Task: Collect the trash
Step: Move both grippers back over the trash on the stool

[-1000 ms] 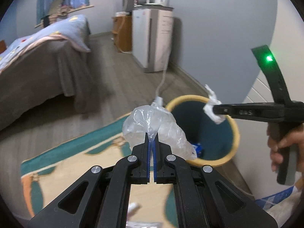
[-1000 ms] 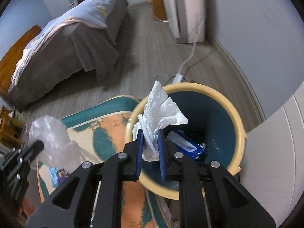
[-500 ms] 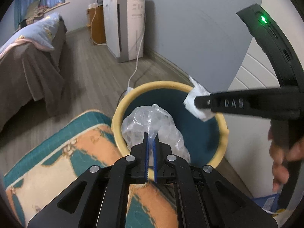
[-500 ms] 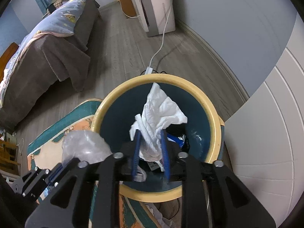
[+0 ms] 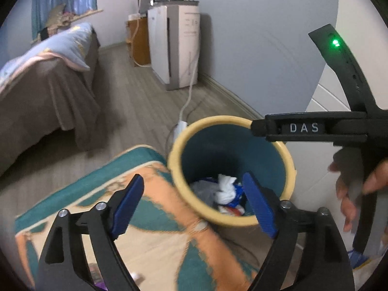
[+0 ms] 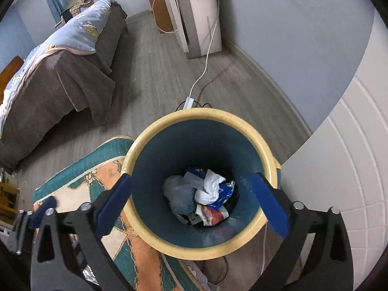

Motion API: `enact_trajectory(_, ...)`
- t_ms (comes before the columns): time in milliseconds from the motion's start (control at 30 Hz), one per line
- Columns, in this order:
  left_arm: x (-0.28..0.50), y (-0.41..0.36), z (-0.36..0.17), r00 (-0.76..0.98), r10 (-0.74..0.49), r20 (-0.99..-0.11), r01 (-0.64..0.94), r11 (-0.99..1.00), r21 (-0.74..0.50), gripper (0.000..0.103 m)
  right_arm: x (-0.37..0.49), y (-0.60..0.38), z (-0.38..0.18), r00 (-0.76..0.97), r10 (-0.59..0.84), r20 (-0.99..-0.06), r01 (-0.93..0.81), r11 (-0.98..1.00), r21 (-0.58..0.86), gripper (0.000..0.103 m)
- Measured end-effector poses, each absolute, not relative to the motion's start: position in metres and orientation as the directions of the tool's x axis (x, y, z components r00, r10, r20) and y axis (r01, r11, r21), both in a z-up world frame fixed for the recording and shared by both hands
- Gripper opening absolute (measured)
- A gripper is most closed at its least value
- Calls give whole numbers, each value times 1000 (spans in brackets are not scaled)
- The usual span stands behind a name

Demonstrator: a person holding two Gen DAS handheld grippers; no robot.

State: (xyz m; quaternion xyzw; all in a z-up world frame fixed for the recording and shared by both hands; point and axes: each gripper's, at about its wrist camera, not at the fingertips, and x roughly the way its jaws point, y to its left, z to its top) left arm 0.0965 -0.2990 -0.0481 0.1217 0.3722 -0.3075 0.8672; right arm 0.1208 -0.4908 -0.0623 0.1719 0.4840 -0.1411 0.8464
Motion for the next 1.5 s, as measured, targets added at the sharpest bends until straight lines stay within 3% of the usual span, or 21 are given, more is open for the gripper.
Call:
enact_trajectory(433, 48, -150, 20, 655, -353, -668, 497, 867, 30, 89, 79, -384, -11, 582, -43, -812, 263, 955, 137, 97)
enact_trajectory(667, 27, -69, 19, 702, -244, -669, 385, 920, 69, 90, 63, -323, -11, 578, -26, -815, 165, 983, 86, 97)
enact_trajectory(1067, 30, 21, -14, 681, -148, -717, 185, 982, -27, 90, 53, -253, -50, 491, -8, -871, 51, 998, 20, 97)
enact_trajectory(1333, 36, 31, -33, 652, -106, -751, 173, 985, 11, 90, 59, -223, -99, 380, -5, -925, -36, 999, -21, 97)
enact_trajectory(1500, 39, 37, -33, 645, -132, -753, 167, 986, -30, 90, 57, -198, -142, 260, 0, -966, -168, 985, -45, 97)
